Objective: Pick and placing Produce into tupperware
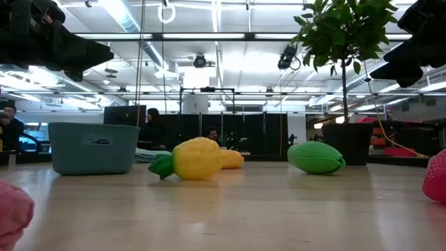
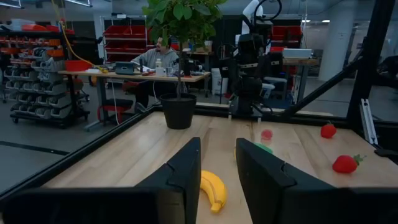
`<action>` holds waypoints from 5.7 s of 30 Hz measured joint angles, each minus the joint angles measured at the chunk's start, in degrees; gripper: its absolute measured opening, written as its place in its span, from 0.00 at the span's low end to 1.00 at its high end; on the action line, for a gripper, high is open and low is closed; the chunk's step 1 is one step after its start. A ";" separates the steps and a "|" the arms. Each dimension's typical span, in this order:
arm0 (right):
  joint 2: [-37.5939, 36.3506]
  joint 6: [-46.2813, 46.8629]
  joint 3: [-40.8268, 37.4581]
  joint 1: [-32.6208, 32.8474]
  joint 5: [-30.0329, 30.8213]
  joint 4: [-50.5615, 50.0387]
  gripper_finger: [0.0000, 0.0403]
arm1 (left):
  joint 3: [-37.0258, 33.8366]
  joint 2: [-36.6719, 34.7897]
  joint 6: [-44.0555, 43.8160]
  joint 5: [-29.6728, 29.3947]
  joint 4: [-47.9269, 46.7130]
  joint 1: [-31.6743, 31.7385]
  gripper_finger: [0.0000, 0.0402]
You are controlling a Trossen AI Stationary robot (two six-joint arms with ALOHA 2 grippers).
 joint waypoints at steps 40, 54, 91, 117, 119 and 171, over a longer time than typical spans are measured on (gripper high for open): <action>0.03 -0.11 0.00 -0.01 4.26 0.03 0.68 | 1.95 0.07 -11.64 0.04 6.83 0.03 0.27; 0.05 0.11 -0.01 -0.01 4.30 8.68 0.68 | 4.81 5.91 -14.82 3.32 8.33 0.03 0.27; 0.86 -15.74 -0.01 -0.01 15.38 32.40 0.68 | 51.69 57.62 -33.86 14.10 -48.92 0.36 0.49; 46.59 3.07 22.31 -3.98 10.06 18.11 0.67 | 51.69 73.06 -17.62 30.82 -27.12 21.10 0.53; 49.51 3.40 24.29 -5.18 10.09 17.94 0.67 | 51.69 73.96 -16.21 30.13 -25.65 21.18 0.55; 54.30 -0.63 29.24 -15.01 10.93 16.68 0.65 | 51.71 107.83 -17.38 34.56 6.04 25.03 0.61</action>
